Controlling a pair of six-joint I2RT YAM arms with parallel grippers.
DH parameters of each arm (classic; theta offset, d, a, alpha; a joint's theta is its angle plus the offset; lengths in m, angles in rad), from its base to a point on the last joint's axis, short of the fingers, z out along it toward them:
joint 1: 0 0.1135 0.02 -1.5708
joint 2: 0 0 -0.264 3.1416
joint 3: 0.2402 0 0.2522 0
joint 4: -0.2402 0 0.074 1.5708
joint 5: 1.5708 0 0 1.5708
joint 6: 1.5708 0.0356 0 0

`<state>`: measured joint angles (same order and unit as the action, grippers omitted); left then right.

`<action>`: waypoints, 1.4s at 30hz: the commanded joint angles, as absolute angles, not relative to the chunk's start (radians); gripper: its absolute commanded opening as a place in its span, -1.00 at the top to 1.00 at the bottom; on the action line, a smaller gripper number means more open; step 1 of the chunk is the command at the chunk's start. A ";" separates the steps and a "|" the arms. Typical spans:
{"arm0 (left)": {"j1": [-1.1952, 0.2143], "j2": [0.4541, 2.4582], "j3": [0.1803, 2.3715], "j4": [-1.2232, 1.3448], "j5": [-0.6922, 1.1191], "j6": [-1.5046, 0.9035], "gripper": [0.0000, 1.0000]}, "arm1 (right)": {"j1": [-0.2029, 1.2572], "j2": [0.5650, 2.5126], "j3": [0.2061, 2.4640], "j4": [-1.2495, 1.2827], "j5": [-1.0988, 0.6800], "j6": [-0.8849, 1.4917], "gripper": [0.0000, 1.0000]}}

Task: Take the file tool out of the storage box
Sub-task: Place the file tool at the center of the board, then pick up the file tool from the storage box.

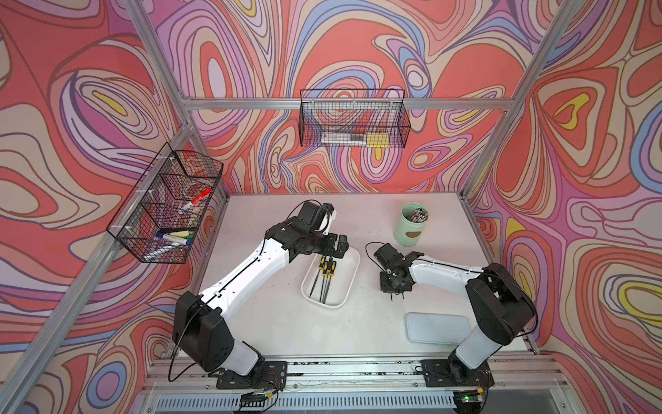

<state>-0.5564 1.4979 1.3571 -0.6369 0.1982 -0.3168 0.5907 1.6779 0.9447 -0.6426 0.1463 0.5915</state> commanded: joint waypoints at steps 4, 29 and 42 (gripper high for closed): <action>-0.552 1.534 1.355 -0.661 0.173 -0.299 -0.98 | 0.595 1.672 0.927 -0.642 0.152 0.595 0.53; -0.577 1.887 1.469 -0.744 -0.036 -0.386 -0.10 | 0.595 1.356 0.936 -0.450 -0.283 0.431 -0.97; -0.579 2.001 1.515 -0.711 -0.011 -0.388 0.22 | 0.596 1.387 0.917 -0.421 -0.290 0.414 -0.97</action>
<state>-0.5762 1.9709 1.4891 -0.7116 -0.0002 -0.3756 0.5907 1.3777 0.9298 -0.4480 -0.2817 0.4297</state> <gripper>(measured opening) 0.411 0.983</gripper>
